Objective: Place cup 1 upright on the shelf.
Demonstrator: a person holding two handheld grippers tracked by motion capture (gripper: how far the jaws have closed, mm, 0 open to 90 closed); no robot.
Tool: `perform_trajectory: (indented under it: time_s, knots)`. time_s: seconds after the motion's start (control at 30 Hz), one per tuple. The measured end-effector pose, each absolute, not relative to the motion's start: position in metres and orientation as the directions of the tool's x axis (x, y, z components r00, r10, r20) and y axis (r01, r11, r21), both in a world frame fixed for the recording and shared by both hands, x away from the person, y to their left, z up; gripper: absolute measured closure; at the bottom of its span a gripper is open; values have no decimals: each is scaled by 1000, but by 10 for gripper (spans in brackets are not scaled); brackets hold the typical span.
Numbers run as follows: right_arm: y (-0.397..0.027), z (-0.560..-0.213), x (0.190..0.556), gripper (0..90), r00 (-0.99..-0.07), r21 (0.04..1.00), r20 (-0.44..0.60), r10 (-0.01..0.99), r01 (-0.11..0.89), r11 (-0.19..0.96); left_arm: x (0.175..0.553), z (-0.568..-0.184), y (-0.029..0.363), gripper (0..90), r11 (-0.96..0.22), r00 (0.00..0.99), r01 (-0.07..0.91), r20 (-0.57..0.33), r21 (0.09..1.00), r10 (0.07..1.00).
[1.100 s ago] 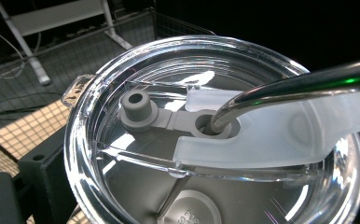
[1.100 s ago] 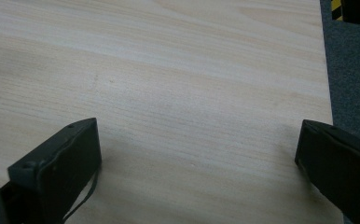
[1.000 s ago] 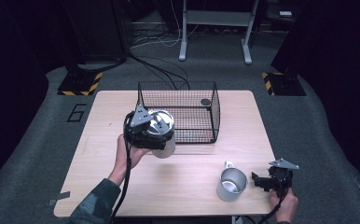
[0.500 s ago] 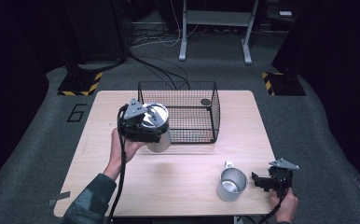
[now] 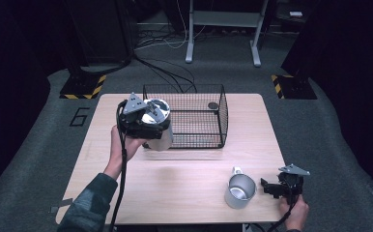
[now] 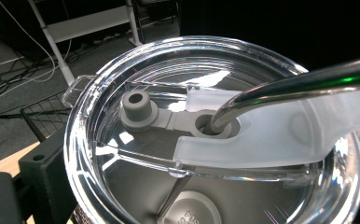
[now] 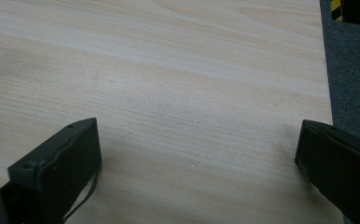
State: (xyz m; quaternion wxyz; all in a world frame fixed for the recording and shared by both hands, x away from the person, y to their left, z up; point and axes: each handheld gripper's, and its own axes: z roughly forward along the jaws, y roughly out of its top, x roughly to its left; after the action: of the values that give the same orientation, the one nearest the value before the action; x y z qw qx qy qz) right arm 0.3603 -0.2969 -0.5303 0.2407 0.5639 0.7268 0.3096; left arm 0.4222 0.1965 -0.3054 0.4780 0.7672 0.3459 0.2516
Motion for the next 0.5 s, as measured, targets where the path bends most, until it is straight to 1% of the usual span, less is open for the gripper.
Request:
perform_trajectory:
  time_s: [0.33, 0.5]
  knots:
    - [-297, -530, 360, 0, -248, 722, 0, 969, 671, 172, 436, -294, 199, 38, -303, 620, 293, 60, 907, 782]
    - [-297, -530, 360, 0, -248, 722, -1, 969, 671, 172, 445, -291, 200, 37, -293, 596, 292, 66, 910, 800]
